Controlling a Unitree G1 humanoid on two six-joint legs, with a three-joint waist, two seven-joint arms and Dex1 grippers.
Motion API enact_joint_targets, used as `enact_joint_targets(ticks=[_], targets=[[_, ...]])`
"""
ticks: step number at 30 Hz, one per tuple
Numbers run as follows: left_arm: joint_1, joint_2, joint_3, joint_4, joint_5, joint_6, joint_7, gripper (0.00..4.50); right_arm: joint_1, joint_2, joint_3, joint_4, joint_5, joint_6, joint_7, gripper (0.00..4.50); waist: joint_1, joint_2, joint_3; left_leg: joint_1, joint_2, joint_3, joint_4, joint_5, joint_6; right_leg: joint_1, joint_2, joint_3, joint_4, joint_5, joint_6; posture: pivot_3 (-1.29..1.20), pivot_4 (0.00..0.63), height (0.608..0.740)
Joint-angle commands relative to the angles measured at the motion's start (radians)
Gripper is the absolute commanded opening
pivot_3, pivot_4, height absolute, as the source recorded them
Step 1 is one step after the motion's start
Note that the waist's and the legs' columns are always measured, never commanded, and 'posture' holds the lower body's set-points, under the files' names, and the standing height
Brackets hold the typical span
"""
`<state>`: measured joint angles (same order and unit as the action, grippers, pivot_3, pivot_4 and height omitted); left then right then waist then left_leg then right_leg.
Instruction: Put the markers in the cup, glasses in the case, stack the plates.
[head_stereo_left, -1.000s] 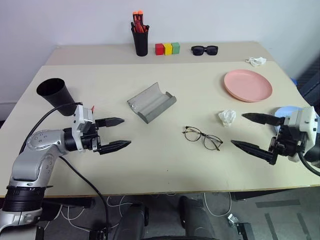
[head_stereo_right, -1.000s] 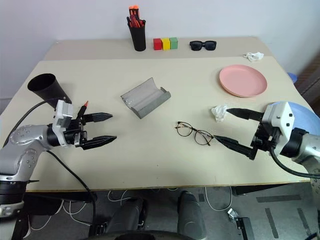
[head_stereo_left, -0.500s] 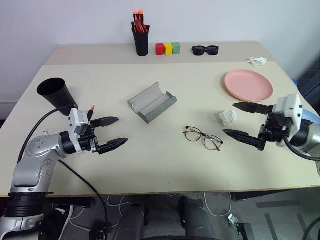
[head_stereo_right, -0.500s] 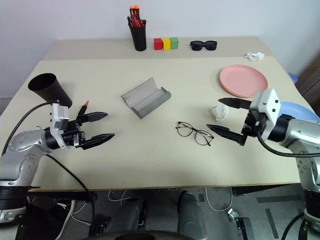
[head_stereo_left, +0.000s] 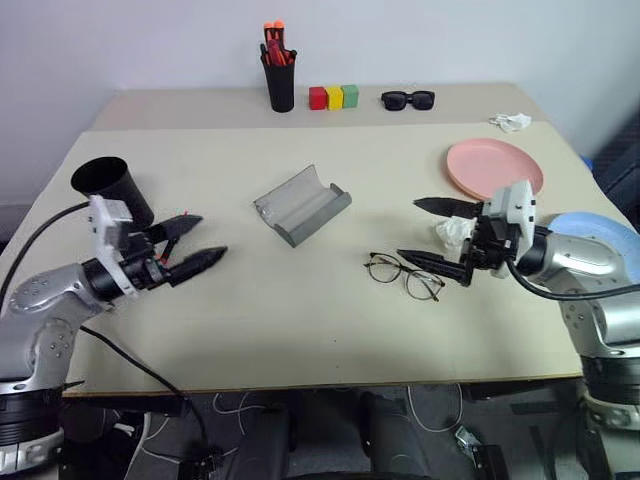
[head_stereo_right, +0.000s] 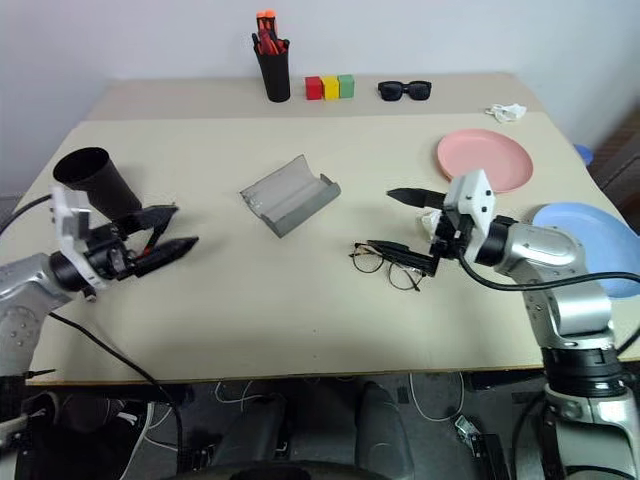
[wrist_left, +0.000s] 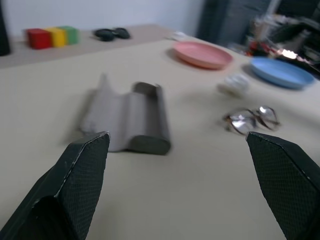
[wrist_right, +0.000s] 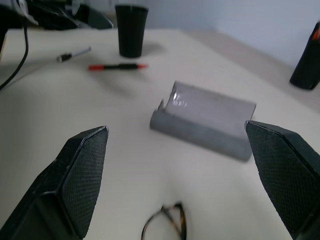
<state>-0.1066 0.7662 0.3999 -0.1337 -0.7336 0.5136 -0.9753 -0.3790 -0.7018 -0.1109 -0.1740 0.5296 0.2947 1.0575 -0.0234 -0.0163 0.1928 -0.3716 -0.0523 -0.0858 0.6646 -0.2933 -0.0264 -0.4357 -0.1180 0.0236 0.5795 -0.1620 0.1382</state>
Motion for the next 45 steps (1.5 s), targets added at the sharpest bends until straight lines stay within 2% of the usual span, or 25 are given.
enact_joint_targets(ticks=[1,6,12,16,21,26,28,33,36,41,45], targets=[[0.077,0.037,0.112,-0.104,-0.067,0.106,0.068,4.48,-0.024,0.032,0.005,-0.027,-0.011,-0.039,-0.022,4.50,0.001,0.000,0.000,-0.001,0.000,0.000,-0.001,0.000,0.000,-0.001,0.000,0.000,0.000,0.000,0.000,0.00,0.150,0.740],[0.108,0.050,0.260,-0.082,-0.104,0.215,0.223,4.48,-0.020,0.066,0.020,-0.038,-0.025,-0.052,-0.048,4.50,0.014,0.000,0.000,-0.002,0.000,-0.001,0.000,0.000,0.000,-0.001,0.000,0.000,0.000,0.000,-0.001,0.00,0.150,0.740],[0.112,0.049,0.354,-0.047,-0.033,0.261,0.433,4.48,-0.035,0.079,0.035,-0.004,-0.028,-0.074,-0.027,4.50,0.009,0.000,0.000,0.000,0.000,-0.001,0.000,0.000,0.000,0.000,0.000,0.000,0.000,-0.001,-0.001,0.00,0.150,0.740],[0.072,0.046,0.394,-0.010,-0.022,0.414,0.644,4.48,-0.042,0.093,0.053,-0.007,-0.013,-0.068,-0.002,4.50,0.008,0.000,0.000,0.000,0.000,-0.001,0.000,0.000,0.000,0.000,0.001,-0.001,0.000,0.000,-0.001,0.00,0.150,0.740],[0.072,0.059,0.435,-0.044,-0.013,0.555,0.767,4.48,0.003,0.033,0.051,-0.127,0.107,0.034,0.109,4.50,0.012,-0.001,0.000,-0.001,0.000,-0.002,0.000,0.000,0.000,0.000,0.000,-0.001,0.000,0.000,0.000,0.00,0.150,0.740],[0.048,0.022,0.508,-0.087,0.007,0.770,0.936,4.48,0.008,0.033,0.042,-0.145,0.115,0.053,0.084,4.50,0.008,-0.002,-0.001,0.000,0.000,-0.002,0.000,0.000,0.000,0.000,0.001,-0.001,0.001,0.000,0.000,0.00,0.150,0.740],[0.046,-0.002,0.514,-0.141,0.017,0.842,0.975,4.48,0.014,0.038,0.045,-0.154,0.112,0.056,0.075,4.50,0.008,-0.002,-0.001,0.000,0.000,-0.001,0.000,0.000,0.000,0.000,0.001,-0.001,0.001,0.000,0.000,0.00,0.150,0.740],[-0.100,-0.123,0.542,-0.184,0.036,1.009,1.053,4.48,0.025,0.036,0.046,-0.166,0.114,0.068,0.068,4.50,0.016,-0.004,-0.002,0.000,0.000,-0.003,0.000,0.001,-0.003,0.001,0.000,-0.002,0.001,0.000,0.000,0.00,0.150,0.740],[-0.133,-0.172,0.529,-0.214,0.053,1.081,1.047,4.48,0.024,0.035,0.046,-0.171,0.116,0.073,0.060,4.50,0.011,-0.004,-0.002,0.000,-0.001,-0.003,0.000,0.001,-0.003,0.001,0.000,-0.002,0.001,0.000,0.000,0.00,0.150,0.740],[-0.142,-0.205,0.511,-0.203,0.058,1.101,1.044,4.48,0.034,0.033,0.043,-0.173,0.112,0.075,0.044,4.50,0.008,-0.004,-0.002,0.000,0.000,-0.003,-0.001,0.001,-0.003,0.000,0.001,-0.001,0.002,0.000,-0.001,0.00,0.150,0.740],[-0.181,-0.229,0.483,-0.191,0.118,1.099,1.053,4.48,0.037,0.030,0.041,-0.174,0.108,0.073,0.031,4.50,0.013,-0.005,-0.002,0.000,-0.001,-0.003,0.000,0.002,-0.004,0.000,0.000,-0.001,0.001,0.000,-0.001,0.00,0.150,0.740]])
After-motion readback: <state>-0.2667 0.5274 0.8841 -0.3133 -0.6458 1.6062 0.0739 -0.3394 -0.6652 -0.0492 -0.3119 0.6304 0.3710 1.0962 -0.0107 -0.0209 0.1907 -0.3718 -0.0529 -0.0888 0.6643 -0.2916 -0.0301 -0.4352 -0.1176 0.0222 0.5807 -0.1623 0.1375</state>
